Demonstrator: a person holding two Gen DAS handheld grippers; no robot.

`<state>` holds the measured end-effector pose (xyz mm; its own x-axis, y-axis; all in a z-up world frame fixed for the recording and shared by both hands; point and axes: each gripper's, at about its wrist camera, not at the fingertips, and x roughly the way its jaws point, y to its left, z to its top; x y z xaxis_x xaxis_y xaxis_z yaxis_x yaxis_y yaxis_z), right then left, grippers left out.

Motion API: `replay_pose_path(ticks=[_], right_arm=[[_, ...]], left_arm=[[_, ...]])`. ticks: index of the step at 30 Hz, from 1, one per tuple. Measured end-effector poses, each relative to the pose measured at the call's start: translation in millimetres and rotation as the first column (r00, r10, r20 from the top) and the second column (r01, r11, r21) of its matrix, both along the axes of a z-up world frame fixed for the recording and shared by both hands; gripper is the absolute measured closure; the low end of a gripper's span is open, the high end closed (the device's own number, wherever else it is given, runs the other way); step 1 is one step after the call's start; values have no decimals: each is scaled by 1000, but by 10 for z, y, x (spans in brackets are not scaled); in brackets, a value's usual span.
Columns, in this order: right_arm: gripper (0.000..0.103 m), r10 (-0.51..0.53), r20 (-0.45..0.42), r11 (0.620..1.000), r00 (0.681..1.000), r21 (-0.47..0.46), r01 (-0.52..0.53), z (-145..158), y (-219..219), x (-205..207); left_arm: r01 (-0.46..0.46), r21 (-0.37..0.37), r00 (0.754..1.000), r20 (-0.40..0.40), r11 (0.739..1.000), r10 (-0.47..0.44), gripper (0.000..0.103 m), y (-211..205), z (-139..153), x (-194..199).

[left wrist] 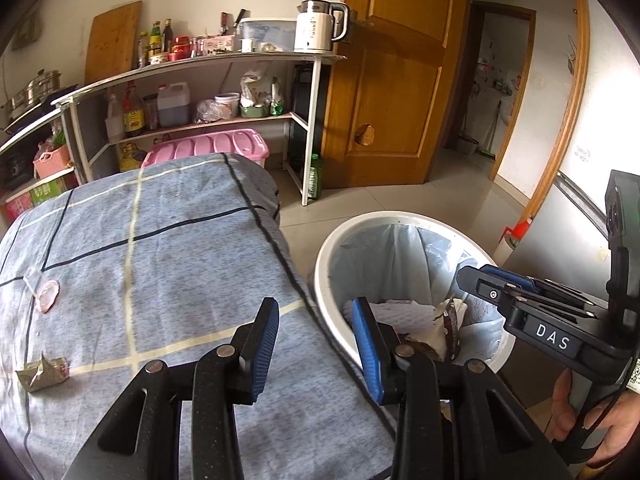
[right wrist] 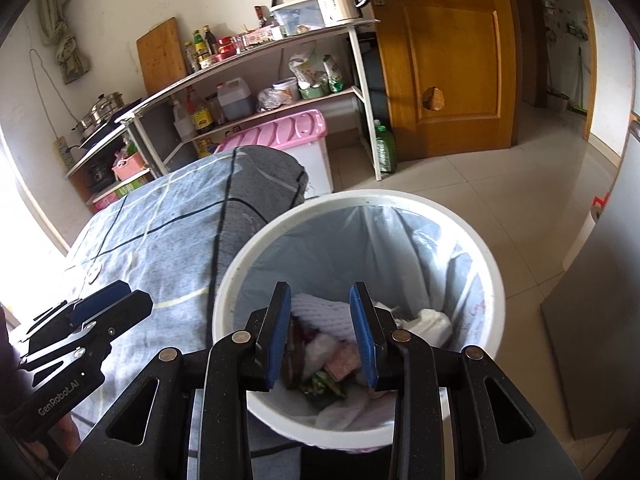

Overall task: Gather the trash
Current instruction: 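Move both open grippers back toward the small cup and green wrapper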

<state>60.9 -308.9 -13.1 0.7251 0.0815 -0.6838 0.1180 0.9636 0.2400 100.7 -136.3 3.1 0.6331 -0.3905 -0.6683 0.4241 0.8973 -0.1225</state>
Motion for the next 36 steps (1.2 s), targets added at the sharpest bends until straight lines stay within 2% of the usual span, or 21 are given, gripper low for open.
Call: replay_pose_path(ticks=[3, 11, 19, 23, 26, 30, 36], right_arm=[[64, 29, 9, 1000, 1000, 4, -29, 15, 131, 28], [56, 108, 25, 994, 994, 8, -108, 35, 512, 111], [55, 193, 24, 981, 981, 18, -194, 35, 918, 248], [55, 231, 17, 973, 973, 22, -232, 21, 1113, 315], [55, 255, 13, 966, 967, 25, -256, 7, 1246, 352], [55, 279, 4, 960, 960, 21, -279, -16, 1423, 403], [55, 318, -6, 948, 948, 13, -318, -30, 1659, 484]], left_arm=[[-31, 4, 999, 10, 1000, 31, 57, 139, 12, -9], [-98, 9, 995, 16, 995, 98, 57, 556, 6, -21], [-204, 20, 979, 10, 979, 204, 57, 1132, -42, 14], [-277, 47, 961, 21, 960, 276, 54, 1466, -70, 31], [-294, 50, 956, 15, 954, 294, 48, 1710, -108, 41], [-336, 82, 942, 1, 938, 337, 48, 2004, -187, 67], [-336, 136, 940, -10, 932, 340, 48, 2287, -315, 76]])
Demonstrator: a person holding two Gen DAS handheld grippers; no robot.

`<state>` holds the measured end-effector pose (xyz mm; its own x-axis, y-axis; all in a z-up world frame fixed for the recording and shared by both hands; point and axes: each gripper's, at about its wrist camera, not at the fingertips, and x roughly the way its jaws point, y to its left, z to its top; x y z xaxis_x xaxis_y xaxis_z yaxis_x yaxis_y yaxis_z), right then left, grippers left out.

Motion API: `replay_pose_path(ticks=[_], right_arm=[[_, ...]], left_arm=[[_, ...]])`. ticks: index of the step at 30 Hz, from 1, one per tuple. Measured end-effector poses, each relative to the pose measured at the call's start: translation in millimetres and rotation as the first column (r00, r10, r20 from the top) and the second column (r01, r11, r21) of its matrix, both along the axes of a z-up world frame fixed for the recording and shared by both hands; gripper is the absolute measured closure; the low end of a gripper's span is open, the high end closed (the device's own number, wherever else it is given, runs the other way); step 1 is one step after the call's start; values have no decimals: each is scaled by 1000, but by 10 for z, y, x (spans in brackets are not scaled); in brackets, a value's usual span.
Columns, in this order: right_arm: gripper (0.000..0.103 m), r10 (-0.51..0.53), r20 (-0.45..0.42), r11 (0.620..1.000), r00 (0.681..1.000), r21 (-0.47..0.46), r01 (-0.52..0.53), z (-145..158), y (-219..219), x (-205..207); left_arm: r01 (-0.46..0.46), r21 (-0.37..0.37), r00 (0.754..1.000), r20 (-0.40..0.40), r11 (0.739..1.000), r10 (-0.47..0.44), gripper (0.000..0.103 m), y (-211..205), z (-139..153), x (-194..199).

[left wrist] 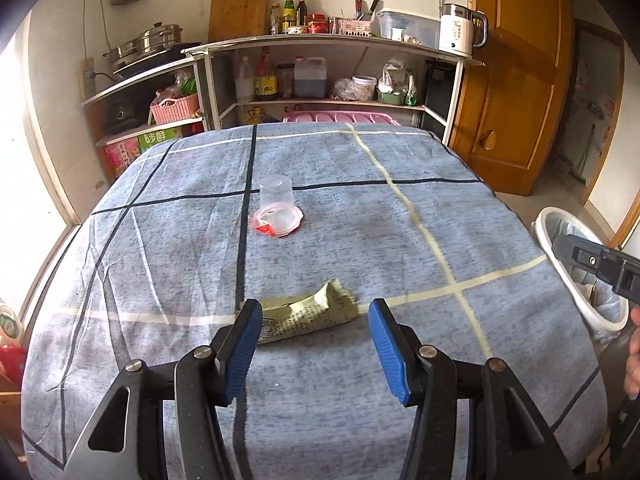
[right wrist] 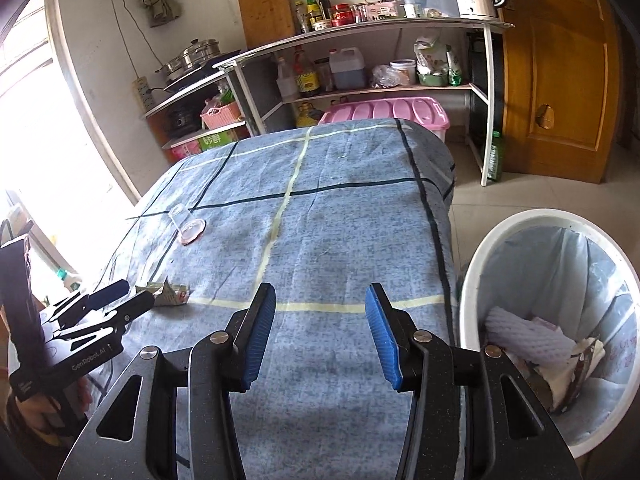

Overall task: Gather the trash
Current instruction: 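Move both open grippers back toward the small cup and green wrapper, then grasp the small red-lidded clear cup with the right gripper while the left gripper grasps the green wrapper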

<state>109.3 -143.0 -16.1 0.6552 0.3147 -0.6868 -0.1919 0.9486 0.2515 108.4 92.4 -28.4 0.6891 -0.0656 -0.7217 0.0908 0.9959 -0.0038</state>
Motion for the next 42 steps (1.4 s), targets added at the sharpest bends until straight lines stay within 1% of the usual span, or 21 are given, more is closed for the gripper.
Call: replay_pose_path(ticks=[2, 4, 5, 7, 10, 12, 17, 19, 21, 22, 24, 27, 30, 31, 33, 37, 40, 42], right_arm=[[55, 15, -5, 1000, 1000, -5, -15, -8, 84, 25], [55, 27, -12, 1000, 1000, -8, -27, -19, 177, 58], [55, 31, -14, 999, 999, -11, -31, -20, 218, 75], [55, 44, -10, 999, 999, -14, -45, -13, 288, 92], [55, 56, -10, 998, 998, -24, -56, -13, 375, 124], [55, 59, -14, 998, 998, -27, -59, -20, 418, 144], [55, 70, -25, 997, 997, -36, -70, -43, 535, 225], [55, 72, -30, 997, 997, -40, -73, -52, 576, 256], [55, 76, -35, 996, 996, -37, -78, -63, 621, 294], [55, 80, -36, 996, 996, -35, -81, -66, 642, 306], [55, 84, -33, 996, 996, -28, -85, -52, 682, 335], [55, 88, -37, 996, 995, -24, -89, -61, 710, 359], [55, 85, -43, 996, 995, -22, -86, -79, 716, 369], [55, 83, -44, 996, 996, -21, -84, -82, 713, 370], [55, 78, -46, 997, 996, -20, -79, -85, 703, 381], [55, 79, -49, 997, 996, -19, -80, -72, 710, 407], [55, 99, -31, 995, 995, -21, -99, -23, 768, 498], [55, 103, -30, 994, 994, -30, -104, 13, 811, 584]], left_arm=[[6, 35, 1000, 2, 999, -6, 48, 35, -23, 9], [36, 49, 999, -6, 998, -36, 45, 26, -53, 36], [55, 46, 998, -24, 997, -54, 41, 34, -91, 71], [72, 50, 996, -59, 996, -69, 41, 43, -166, 144], [85, 75, 994, -67, 993, -80, 41, 27, -219, 204], [96, 70, 994, -58, 993, -92, 41, 28, -216, 240], [92, 38, 992, -87, 995, -88, 41, 109, -276, 359], [102, 38, 991, -87, 994, -98, 41, 122, -288, 367], [101, 40, 990, -105, 994, -96, 41, 133, -320, 409], [104, 29, 988, -116, 994, -100, 41, 141, -335, 431], [102, 7, 988, -117, 995, -100, 41, 170, -310, 437], [108, 16, 991, -74, 994, -107, 41, 207, -234, 389], [117, 56, 991, -70, 992, -113, 40, 209, -219, 433], [130, 62, 989, -77, 990, -126, 40, 200, -225, 458], [186, 67, 980, -85, 980, -180, 39, 149, -234, 497], [281, 97, 957, -103, 955, -271, 36, 3, -276, 555], [296, 91, 952, -112, 951, -286, 35, -15, -313, 568], [290, 60, 953, -115, 955, -282, 36, 24, -319, 572]])
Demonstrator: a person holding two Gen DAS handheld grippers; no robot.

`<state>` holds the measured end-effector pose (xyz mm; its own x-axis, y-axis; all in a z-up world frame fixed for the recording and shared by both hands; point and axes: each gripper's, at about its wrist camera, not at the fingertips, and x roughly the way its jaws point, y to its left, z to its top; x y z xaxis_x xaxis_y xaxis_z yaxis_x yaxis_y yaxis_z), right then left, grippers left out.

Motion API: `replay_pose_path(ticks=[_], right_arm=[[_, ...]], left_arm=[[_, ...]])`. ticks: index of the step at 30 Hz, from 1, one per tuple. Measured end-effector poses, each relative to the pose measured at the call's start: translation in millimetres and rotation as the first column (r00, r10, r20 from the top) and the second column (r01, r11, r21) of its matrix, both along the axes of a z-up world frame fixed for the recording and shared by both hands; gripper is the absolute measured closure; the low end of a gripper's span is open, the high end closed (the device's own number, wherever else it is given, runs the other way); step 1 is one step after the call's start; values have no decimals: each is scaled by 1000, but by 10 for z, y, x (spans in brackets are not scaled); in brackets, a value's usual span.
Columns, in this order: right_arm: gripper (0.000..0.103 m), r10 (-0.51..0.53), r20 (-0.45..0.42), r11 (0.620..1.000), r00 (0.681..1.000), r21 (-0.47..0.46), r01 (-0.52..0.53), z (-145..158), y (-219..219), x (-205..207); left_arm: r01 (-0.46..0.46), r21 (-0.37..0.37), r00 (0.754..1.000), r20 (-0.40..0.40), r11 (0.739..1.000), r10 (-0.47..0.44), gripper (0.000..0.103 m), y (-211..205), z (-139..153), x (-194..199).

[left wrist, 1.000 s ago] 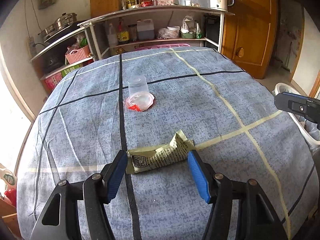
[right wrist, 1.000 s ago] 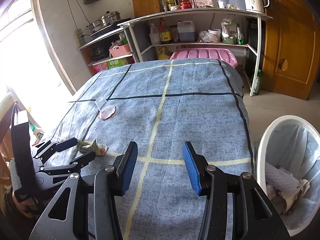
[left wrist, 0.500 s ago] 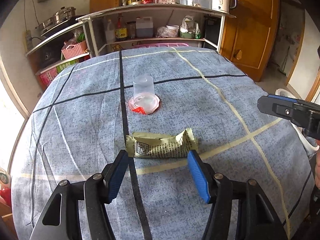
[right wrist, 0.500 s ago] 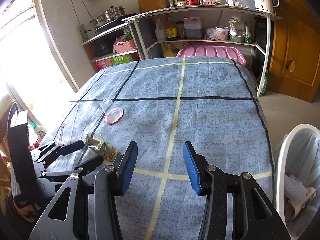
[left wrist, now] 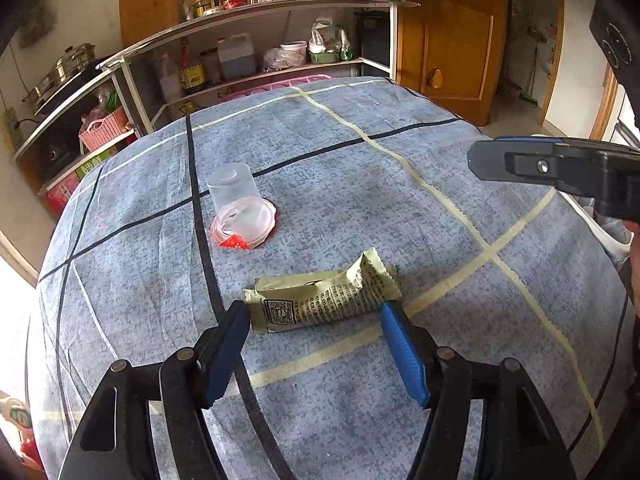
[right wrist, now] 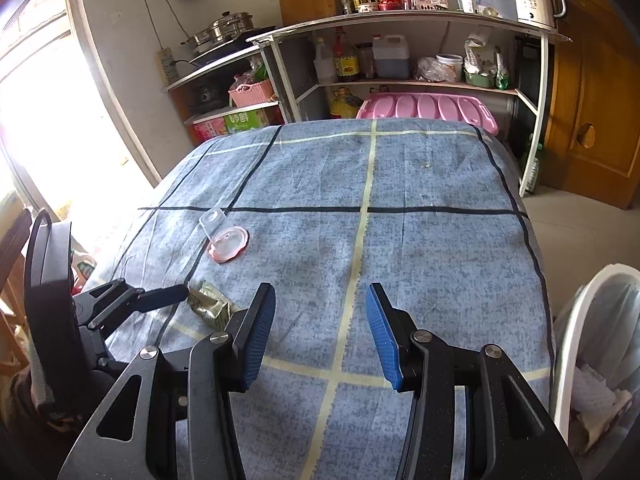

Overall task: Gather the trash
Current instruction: 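Grasp the small red-lidded clear cup with the right gripper while the left gripper grasps the green wrapper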

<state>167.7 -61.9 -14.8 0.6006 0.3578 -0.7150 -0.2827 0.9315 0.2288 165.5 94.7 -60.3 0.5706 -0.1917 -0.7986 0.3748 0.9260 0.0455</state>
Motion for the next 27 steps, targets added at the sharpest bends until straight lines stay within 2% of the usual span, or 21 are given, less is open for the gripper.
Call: replay_pose_path(ticks=[1, 2, 6, 9, 17, 21, 27], right_arm=[[55, 6, 8, 1000, 1000, 1, -6, 22, 21, 39], [55, 11, 13, 1000, 1000, 1, -11, 33, 38, 72], [55, 28, 0, 999, 1000, 15, -28, 18, 123, 238], [55, 56, -10, 998, 998, 20, -56, -20, 213, 335], [55, 165, -28, 985, 986, 65, -163, -144, 541, 508], [55, 233, -11, 971, 972, 64, -232, -169, 767, 531], [55, 296, -35, 954, 955, 66, -293, -261, 1042, 680]], left_arm=[[-4, -16, 1000, -2, 1000, 4, 36, 20, -4, 1], [-10, -26, 1000, -4, 1000, 10, 41, 35, -9, 0], [-26, -29, 1000, -5, 999, 25, 71, 61, 8, -27], [-29, -37, 1000, -13, 999, 28, 84, 90, 2, -92], [-55, -91, 998, -29, 994, 53, 86, 212, 18, -290], [-109, -99, 994, -21, 989, 107, 86, 322, 53, -306], [-182, -109, 983, -35, 977, 179, 86, 478, 38, -297]])
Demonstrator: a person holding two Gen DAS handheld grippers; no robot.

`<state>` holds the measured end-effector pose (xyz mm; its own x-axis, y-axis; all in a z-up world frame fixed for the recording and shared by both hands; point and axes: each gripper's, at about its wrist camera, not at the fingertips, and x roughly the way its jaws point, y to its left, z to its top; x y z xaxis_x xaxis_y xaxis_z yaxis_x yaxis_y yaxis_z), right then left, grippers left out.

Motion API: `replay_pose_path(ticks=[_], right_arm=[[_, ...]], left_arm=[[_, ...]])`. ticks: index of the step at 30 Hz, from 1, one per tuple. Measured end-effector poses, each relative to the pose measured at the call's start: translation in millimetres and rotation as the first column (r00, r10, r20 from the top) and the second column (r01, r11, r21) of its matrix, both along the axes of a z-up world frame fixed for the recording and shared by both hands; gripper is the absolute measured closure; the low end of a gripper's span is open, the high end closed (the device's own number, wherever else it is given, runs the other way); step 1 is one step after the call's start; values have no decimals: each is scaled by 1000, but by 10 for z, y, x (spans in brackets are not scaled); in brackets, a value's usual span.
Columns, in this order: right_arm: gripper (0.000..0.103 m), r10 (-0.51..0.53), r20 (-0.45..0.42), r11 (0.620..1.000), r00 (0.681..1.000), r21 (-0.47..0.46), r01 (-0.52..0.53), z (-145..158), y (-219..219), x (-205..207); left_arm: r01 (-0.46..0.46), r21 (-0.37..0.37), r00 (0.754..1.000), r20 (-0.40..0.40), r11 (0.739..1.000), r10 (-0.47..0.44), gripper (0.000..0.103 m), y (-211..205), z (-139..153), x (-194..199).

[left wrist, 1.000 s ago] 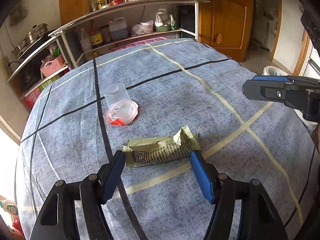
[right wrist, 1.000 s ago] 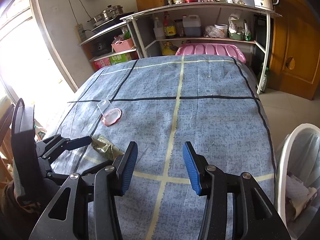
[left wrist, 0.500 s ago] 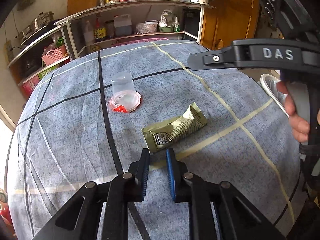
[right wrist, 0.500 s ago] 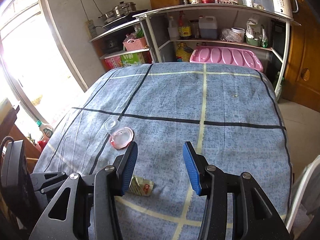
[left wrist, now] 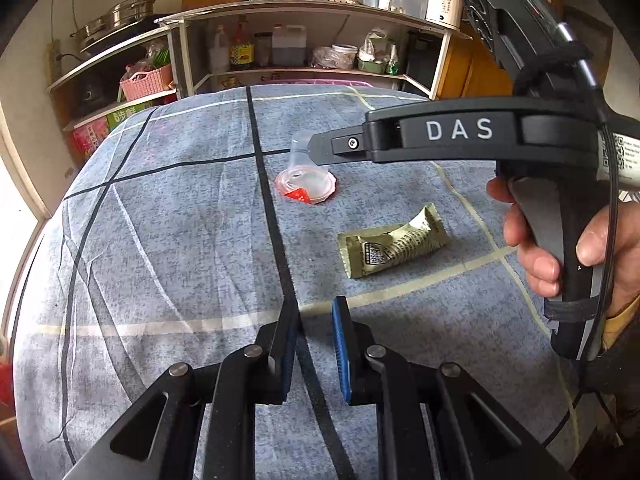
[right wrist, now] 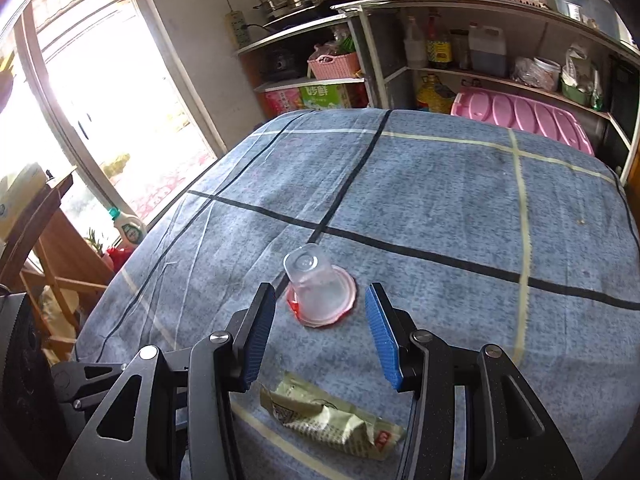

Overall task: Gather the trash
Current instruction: 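Grasp the small red-lidded clear cup with the right gripper while the left gripper grasps the green wrapper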

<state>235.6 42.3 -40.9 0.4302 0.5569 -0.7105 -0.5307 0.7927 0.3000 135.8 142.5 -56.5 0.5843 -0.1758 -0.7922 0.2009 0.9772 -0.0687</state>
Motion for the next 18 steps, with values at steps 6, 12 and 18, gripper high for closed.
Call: replay_pose_path(ticks=[6, 12, 18], right_arm=[[60, -14, -55, 999, 998, 35, 16, -99, -3, 167], [71, -49, -14, 998, 999, 29, 49, -23, -160, 138], [71, -151, -12, 988, 988, 29, 151, 60, -535, 157]], left_arm=[[-2, 9, 1000, 6, 1000, 2, 84, -39, 14, 53], [11, 16, 999, 39, 1000, -12, 52, -96, 84, 104], [107, 41, 991, 76, 993, -109, 47, -294, 169, 227]])
